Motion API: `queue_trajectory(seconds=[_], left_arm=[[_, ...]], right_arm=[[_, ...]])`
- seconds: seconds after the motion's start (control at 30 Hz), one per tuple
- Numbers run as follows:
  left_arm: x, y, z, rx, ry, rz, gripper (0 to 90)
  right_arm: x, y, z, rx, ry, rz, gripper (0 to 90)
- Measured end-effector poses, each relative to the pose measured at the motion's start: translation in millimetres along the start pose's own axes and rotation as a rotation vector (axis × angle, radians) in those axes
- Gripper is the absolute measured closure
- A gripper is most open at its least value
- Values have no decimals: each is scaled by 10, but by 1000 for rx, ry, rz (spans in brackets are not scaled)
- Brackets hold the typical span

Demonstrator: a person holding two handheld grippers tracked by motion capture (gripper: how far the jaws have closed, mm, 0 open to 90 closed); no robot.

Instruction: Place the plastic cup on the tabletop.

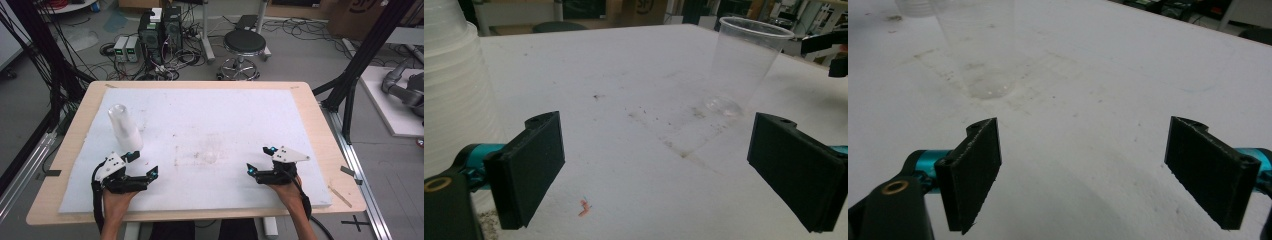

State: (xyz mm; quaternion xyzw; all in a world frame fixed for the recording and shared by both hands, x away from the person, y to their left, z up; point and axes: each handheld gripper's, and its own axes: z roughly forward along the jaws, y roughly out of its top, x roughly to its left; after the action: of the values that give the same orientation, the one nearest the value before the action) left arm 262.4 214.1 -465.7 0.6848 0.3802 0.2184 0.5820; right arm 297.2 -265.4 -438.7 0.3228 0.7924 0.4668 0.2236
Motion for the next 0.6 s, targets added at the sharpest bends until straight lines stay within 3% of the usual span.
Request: queue_trajectory(seconds=[0.2, 0.47, 0.6], left_arm=[[-7, -3, -5, -6, 3, 9, 80], [0, -5, -3, -6, 5, -9, 80], [-19, -11, -11, -17, 19, 9, 80]], right_arm=[[-74, -113, -55, -28, -41, 20, 149], [-96, -153, -81, -60, -55, 32, 151], [-84, -178, -97, -64, -57, 32, 152]])
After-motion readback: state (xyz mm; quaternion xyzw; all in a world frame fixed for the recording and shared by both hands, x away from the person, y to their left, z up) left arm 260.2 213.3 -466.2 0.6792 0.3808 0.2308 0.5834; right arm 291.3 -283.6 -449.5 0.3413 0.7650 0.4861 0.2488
